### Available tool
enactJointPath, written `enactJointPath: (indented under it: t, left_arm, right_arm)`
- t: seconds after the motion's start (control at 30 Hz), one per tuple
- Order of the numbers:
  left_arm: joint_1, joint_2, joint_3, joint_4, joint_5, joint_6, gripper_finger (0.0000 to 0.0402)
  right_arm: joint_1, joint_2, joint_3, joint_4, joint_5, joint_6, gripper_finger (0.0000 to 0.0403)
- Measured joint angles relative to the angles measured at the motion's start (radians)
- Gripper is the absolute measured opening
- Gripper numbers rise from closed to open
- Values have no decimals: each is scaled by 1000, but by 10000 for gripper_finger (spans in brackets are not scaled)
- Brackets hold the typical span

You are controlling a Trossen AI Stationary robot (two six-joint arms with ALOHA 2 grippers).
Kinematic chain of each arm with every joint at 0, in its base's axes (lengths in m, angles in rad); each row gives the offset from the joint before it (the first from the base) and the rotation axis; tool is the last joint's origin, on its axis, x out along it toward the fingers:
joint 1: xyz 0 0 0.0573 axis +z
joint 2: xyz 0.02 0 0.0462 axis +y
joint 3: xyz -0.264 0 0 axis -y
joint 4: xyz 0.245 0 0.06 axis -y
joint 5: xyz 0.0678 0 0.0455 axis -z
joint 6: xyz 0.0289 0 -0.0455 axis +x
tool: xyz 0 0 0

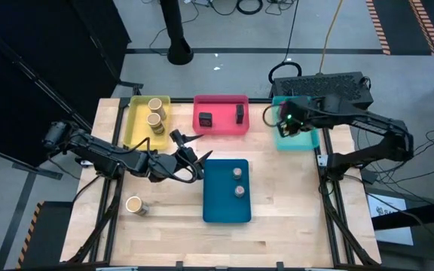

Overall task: Sort spices by type
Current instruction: Put the red seasoning can into the green bin

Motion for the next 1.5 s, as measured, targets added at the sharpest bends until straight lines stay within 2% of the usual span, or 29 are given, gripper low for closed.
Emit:
enactJointPath:
  t: [0.13,0.37,0.47,0.57,0.8,0.97,1.5]
  left_arm:
    - [-1,0,0,16,0,0,309]
    - [-1,0,0,17,1,0,309]
    - [-1,0,0,17,1,0,309]
    - [-1,0,0,17,1,0,309]
    - [-1,0,0,17,3,0,309]
    - [-1,0,0,16,3,0,309]
    - [-1,0,0,16,3,0,309]
  right_arm:
    - [-111,-48,-99,107,-22,-54,190]
    - [-323,-66,-284,325,-146,-191,190]
    - [-390,-66,-354,412,-209,-226,190]
    - [-435,-66,-415,459,-223,-235,190]
    - [-480,-65,-537,588,-275,-239,190]
    - [-480,-65,-582,652,-272,-219,190]
    - [-474,-64,-599,683,-264,-193,190]
